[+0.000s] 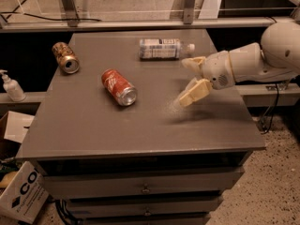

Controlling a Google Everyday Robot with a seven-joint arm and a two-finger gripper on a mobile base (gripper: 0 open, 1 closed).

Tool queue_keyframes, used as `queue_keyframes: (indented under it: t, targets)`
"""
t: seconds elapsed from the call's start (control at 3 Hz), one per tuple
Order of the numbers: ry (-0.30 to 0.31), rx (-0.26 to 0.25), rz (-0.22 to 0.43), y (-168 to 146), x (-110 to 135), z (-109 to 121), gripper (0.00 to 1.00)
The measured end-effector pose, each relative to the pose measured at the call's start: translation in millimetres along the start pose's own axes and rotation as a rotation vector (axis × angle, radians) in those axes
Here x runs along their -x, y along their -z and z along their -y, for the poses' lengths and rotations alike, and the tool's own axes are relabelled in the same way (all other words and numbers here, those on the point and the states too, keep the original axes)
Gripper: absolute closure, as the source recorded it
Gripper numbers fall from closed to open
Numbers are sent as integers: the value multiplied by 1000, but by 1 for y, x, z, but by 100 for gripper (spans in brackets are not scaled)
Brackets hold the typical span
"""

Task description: Knock coke can over

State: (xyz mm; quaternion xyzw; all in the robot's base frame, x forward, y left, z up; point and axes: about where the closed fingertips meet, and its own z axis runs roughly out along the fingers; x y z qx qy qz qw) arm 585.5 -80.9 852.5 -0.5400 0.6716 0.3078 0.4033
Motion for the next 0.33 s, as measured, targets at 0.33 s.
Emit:
queue_keyframes:
  t: [0.33]
  targets:
    - [-10,-16,-3,10,-6,1,0]
